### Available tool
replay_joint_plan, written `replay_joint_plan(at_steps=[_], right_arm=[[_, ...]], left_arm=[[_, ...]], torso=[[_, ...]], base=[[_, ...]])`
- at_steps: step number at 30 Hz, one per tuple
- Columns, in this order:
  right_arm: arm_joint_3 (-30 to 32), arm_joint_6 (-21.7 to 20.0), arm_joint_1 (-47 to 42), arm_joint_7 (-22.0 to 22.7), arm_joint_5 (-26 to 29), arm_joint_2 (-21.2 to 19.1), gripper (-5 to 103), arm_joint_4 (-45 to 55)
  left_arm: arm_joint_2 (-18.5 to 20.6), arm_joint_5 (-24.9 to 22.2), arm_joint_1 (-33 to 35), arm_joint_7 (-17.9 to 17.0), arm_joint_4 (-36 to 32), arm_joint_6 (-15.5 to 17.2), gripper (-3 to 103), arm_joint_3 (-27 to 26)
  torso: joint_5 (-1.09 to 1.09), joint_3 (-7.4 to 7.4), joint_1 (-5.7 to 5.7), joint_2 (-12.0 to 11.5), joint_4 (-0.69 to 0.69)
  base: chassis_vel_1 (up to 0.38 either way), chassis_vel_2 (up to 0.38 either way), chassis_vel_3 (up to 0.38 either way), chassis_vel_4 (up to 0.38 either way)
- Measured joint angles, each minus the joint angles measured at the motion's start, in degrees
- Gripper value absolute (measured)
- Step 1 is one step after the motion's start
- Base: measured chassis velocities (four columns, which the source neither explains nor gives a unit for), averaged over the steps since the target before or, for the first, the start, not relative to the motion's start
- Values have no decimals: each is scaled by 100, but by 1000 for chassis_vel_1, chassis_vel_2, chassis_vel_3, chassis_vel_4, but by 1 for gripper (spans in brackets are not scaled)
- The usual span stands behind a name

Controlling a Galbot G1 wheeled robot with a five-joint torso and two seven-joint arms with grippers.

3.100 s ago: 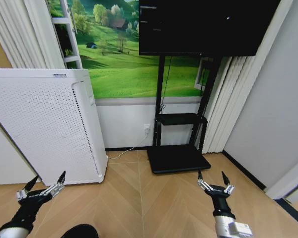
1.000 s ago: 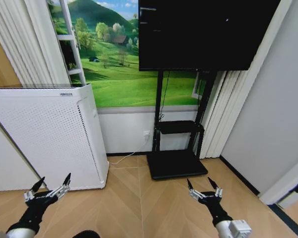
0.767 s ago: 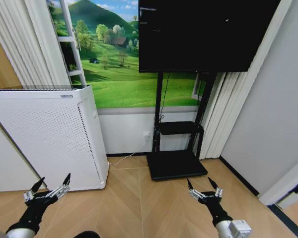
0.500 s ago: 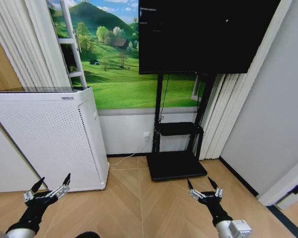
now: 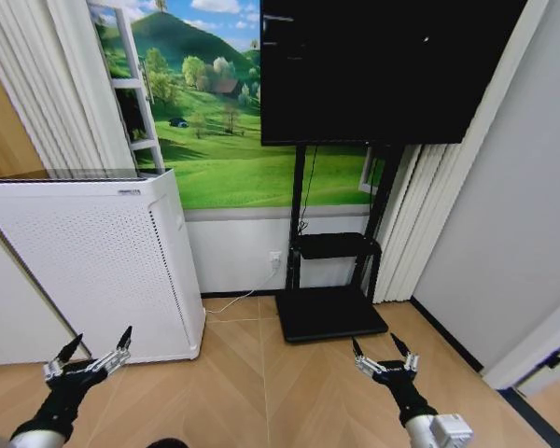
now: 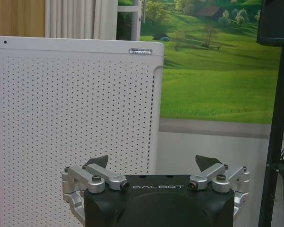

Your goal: Pick up the trash bin and place the garbage on the floor into it.

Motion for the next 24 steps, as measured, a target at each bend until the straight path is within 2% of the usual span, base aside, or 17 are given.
replay_joint_plan(at_steps=[15, 24], right_arm=[[0, 1, 0, 0, 0, 0, 100, 0], [-1, 1, 0, 0, 0, 0, 100, 0]], left_arm=[[-18, 25, 0, -36, 0, 13, 100, 18], [-4, -71, -27, -274, 0, -49, 100, 7]], torso=[[0, 221, 152, 373, 0], [0, 308, 211, 518, 0]], base=[[0, 0, 0, 0], [0, 0, 0, 0]])
